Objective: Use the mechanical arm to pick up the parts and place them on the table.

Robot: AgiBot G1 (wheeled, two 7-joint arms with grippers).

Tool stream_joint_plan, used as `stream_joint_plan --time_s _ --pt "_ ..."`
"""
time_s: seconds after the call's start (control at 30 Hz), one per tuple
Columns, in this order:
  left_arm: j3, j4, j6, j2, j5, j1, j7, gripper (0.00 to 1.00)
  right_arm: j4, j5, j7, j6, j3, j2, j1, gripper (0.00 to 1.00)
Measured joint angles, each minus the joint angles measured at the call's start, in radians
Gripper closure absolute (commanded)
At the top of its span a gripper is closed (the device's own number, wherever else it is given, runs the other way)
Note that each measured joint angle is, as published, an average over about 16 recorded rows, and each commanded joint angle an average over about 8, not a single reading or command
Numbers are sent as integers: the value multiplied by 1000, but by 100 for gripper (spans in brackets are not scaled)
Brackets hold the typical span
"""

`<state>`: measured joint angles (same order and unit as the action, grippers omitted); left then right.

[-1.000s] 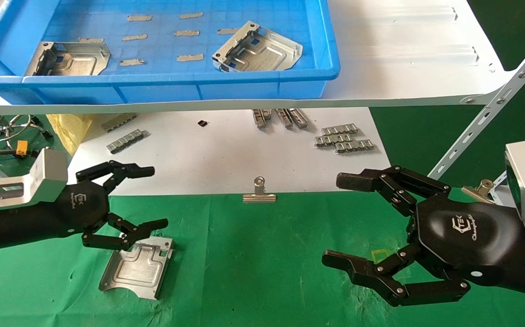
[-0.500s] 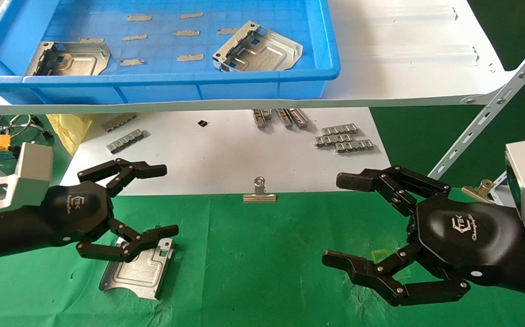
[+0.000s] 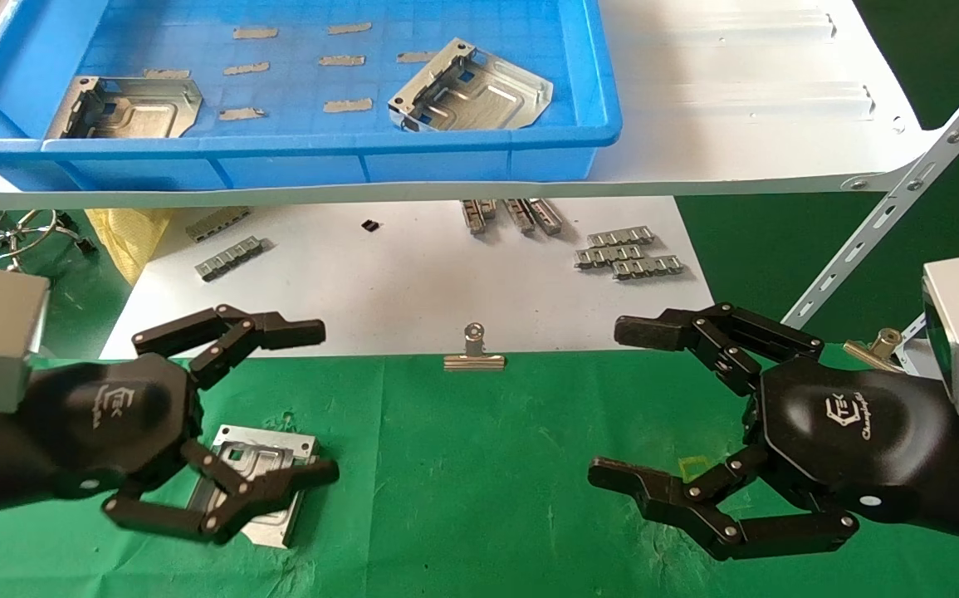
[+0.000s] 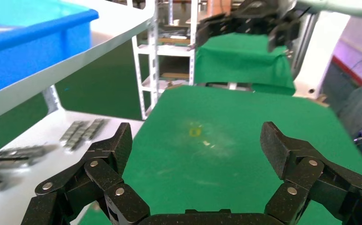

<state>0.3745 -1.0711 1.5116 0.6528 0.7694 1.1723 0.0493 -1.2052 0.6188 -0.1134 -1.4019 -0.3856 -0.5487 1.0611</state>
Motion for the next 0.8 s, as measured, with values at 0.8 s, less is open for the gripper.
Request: stream_joint_plan --time_s 0.8 --pt "-110 -245 -19 -48 -47 -113 150 0 0 0 0 0 0 0 0 0"
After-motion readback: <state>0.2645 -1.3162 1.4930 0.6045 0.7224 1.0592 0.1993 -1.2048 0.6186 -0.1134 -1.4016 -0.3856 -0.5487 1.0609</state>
